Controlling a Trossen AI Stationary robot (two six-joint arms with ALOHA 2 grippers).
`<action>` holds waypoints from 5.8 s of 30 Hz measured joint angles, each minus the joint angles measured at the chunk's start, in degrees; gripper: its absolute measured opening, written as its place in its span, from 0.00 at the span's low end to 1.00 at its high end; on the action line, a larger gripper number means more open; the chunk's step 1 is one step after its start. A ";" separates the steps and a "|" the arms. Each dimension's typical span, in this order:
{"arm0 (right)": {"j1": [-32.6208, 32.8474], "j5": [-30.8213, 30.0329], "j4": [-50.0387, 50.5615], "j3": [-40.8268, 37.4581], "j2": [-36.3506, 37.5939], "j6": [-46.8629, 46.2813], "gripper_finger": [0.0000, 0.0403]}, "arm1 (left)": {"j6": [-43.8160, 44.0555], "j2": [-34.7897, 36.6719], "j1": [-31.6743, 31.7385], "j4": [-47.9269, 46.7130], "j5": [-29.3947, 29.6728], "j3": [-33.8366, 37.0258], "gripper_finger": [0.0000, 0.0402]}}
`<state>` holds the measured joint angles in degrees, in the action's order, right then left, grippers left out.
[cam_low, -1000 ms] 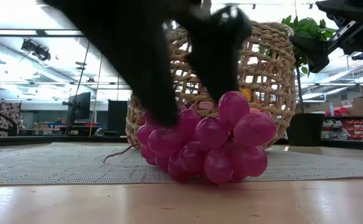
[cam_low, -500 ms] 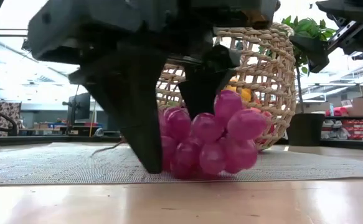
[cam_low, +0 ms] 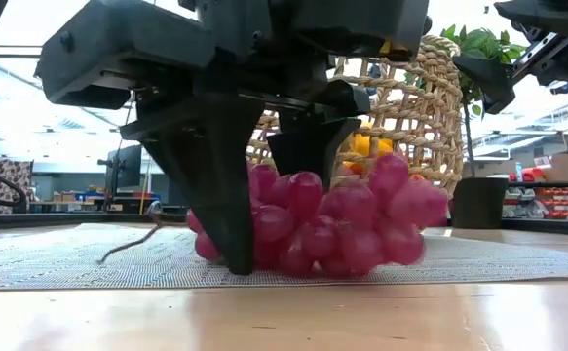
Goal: Build produce basket
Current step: Put the grapes into the brown basket, then return to Home Position
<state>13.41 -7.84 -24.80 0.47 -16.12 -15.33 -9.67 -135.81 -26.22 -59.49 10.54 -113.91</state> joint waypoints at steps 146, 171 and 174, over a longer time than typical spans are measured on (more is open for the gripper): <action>0.01 0.00 0.01 0.00 -0.48 0.00 0.86 | 22.11 117.55 19.85 57.89 22.80 96.70 0.61; 0.00 0.00 0.02 0.00 -0.48 0.00 0.86 | 7.43 126.60 13.20 63.34 22.70 107.36 0.55; 0.00 0.00 0.02 0.00 -0.48 0.00 0.86 | 5.60 126.60 13.15 65.17 22.69 109.22 0.54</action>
<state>13.41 -7.84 -24.77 0.47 -16.60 -15.33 -4.07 -9.21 -13.06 5.68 33.23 -4.68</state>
